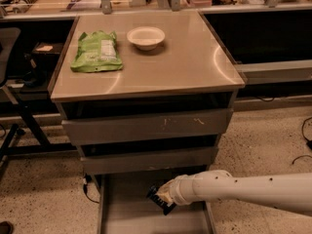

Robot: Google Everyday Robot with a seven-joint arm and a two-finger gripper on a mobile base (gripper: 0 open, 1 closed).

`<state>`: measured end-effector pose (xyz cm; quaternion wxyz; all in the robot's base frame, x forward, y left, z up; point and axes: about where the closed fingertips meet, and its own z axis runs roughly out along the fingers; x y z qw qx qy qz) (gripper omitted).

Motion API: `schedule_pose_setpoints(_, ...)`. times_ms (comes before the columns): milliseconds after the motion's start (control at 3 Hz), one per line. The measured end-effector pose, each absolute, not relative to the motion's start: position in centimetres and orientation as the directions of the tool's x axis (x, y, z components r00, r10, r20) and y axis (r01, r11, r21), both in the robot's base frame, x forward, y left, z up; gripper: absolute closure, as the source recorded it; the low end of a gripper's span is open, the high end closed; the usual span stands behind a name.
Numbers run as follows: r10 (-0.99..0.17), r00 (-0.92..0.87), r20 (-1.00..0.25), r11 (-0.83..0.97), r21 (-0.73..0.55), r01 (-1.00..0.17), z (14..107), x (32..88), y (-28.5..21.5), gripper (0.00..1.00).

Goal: Pick rxbar blueberry from bottom drawer and place on counter

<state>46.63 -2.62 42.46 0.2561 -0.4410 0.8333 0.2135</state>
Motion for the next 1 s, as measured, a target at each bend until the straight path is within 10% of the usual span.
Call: schedule_pose_setpoints(1000, -0.640, -0.428, -0.638, 0.538, 0.027, -0.843, 49.7, 48.3, -3.9, 1.00)
